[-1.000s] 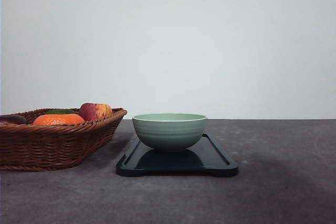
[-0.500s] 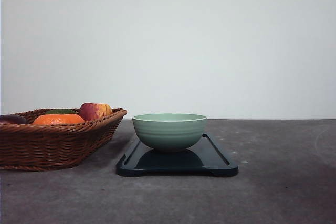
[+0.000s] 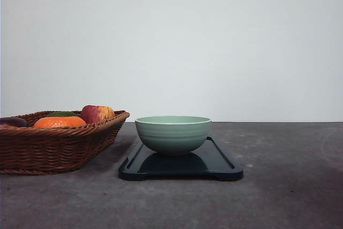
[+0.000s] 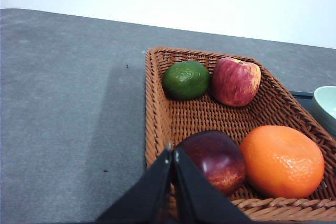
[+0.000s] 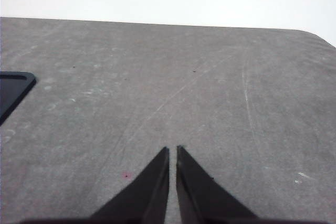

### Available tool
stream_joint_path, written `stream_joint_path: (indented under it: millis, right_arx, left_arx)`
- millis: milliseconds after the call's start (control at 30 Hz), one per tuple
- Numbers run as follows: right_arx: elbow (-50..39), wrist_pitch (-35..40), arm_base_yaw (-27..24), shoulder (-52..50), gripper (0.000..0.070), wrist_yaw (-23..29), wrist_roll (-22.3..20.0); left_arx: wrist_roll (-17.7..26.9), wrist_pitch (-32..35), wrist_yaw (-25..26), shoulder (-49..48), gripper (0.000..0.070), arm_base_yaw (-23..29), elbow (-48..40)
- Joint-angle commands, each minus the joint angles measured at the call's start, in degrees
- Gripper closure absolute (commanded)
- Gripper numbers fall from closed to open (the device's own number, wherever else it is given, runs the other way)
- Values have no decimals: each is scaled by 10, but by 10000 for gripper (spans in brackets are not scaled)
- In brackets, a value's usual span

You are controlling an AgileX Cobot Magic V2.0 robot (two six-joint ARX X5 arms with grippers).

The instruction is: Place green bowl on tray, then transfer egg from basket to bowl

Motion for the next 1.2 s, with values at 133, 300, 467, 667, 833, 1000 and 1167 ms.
stream_joint_path:
  millis: [133, 300, 467, 667, 833, 1000, 1167]
  right_arx:
    - [-2, 4, -1, 1, 683, 2, 9]
    - [-2, 4, -1, 1, 683, 2, 9]
    - [-2, 4, -1, 1, 683, 2, 9]
    - [-2, 4, -1, 1, 683, 2, 8]
    - [-2, 4, -1, 1, 683, 2, 9]
    - [-2, 4, -1, 1, 683, 2, 9]
    - [-2, 4, -1, 1, 683, 2, 9]
  left_arx:
    - [4, 7, 0, -1, 700, 0, -11]
    - [4, 7, 0, -1, 700, 0, -11]
    - [4, 7, 0, -1, 700, 0, -11]
    - [4, 7, 0, -1, 700, 0, -11]
    - [4, 7, 0, -1, 700, 0, -11]
    - [4, 7, 0, -1, 700, 0, -11]
    - [4, 7, 0, -1, 700, 0, -11]
